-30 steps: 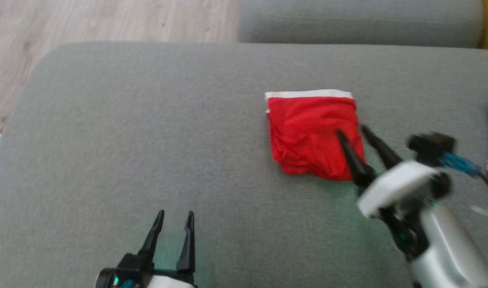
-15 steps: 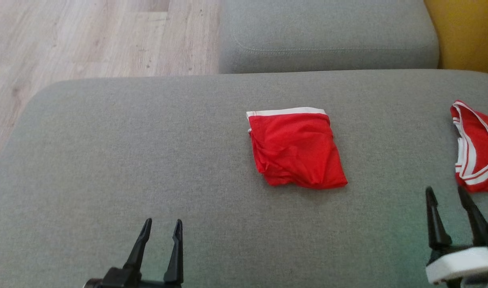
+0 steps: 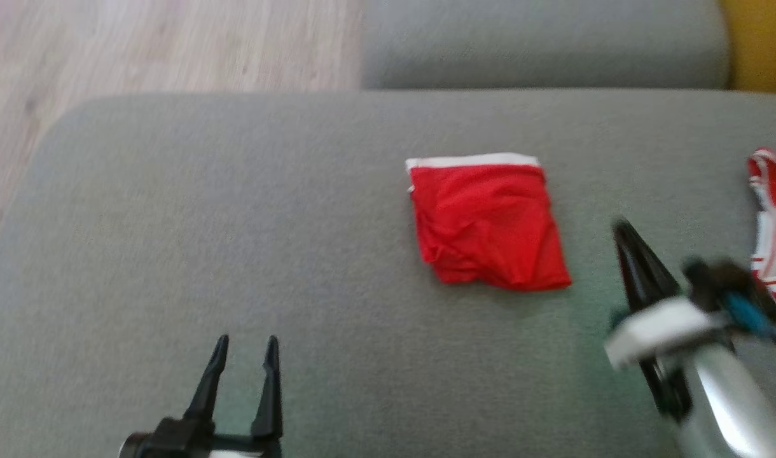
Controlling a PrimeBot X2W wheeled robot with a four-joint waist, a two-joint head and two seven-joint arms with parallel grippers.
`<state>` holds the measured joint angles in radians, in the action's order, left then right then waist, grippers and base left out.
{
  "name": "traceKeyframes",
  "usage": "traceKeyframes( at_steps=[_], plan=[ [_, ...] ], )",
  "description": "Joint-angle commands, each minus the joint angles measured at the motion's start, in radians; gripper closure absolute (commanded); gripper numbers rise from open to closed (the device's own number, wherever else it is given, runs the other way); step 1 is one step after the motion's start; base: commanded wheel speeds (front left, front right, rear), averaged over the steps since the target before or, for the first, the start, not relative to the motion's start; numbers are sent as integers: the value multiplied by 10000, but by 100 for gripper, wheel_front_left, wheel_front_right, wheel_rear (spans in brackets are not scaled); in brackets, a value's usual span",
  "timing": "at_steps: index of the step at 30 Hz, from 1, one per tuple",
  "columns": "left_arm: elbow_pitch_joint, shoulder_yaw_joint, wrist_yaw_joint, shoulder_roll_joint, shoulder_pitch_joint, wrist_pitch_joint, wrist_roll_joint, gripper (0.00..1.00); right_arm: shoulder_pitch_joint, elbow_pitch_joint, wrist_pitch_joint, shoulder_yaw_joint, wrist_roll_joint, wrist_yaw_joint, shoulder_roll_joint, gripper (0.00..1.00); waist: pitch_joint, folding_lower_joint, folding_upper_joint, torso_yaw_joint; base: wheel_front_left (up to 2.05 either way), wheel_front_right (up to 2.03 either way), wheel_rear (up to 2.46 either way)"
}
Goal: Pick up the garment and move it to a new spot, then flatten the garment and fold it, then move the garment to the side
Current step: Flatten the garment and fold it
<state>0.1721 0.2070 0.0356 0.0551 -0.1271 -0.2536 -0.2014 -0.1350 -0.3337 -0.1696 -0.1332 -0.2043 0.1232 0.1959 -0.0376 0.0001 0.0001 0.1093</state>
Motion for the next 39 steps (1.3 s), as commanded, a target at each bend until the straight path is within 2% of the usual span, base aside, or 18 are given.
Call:
traceKeyframes(
  at_steps=[1,4,5,11,16,21,27,30,33,34,35,36,37,39],
  plan=[
    [-364,-104,13,-48,568,-82,-32,0,-1006,-111,162,-589,167,75,116,100,-523,-1,-1,395,0,0,0],
    [-366,307,-6,-48,901,-82,-119,0,-1991,-1135,377,-1125,288,75,126,100,-910,-1,-1,878,0,0,0],
    [-366,307,-6,-48,901,-82,-119,0,-1991,-1135,377,-1125,288,75,126,100,-910,-1,-1,878,0,0,0],
    [-405,590,-307,-48,1213,-82,-353,0,-3164,-3398,342,-1811,232,75,104,100,-1315,-1,-1,1631,0,0,0],
    [-396,452,-351,-48,1172,-82,-336,0,-3408,-4178,-132,-2436,90,75,-21,100,-1326,-1,-1,1692,0,0,0],
    [-436,367,-410,-49,1165,-82,-367,0,-3275,-4202,-359,-3807,-328,75,-208,100,-1175,-1,-1,1478,0,0,0],
    [-393,228,-390,-49,1061,-82,-295,0,-2973,-3595,-310,-5573,-1127,75,-76,100,-888,-1,-1,967,0,0,0],
    [-353,109,-350,-49,994,-82,-244,0,-2756,-3122,-472,-5613,-1589,75,135,100,-627,-1,-1,669,0,0,0],
    [-246,-3,-276,-49,838,-82,-164,0,-2341,-2662,-693,-4756,-1809,75,479,100,-301,-1,-1,380,0,0,0],
    [-176,-37,-229,-49,772,-82,-117,0,-2154,-2485,-756,-4341,-1768,75,610,90,-209,-1,-1,300,0,0,0],
    [-62,-74,-186,-49,693,-82,-70,0,-1933,-2286,-809,-3886,-1679,75,743,50,-115,-1,-1,225,0,0,0],
    [83,-118,-149,-48,612,-82,-22,0,-1686,-2092,-846,-3381,-1547,75,854,6,-26,-1,-1,143,0,0,0],
    [197,-163,-105,-37,546,-82,28,0,-1427,-1905,-870,-2853,-1369,75,935,0,42,-1,-1,69,0,0,0],
    [434,-298,-50,-14,384,-82,71,0,-811,-1436,-897,-1846,-1077,75,928,0,223,-1,-1,-73,0,0,0]
  ],
)
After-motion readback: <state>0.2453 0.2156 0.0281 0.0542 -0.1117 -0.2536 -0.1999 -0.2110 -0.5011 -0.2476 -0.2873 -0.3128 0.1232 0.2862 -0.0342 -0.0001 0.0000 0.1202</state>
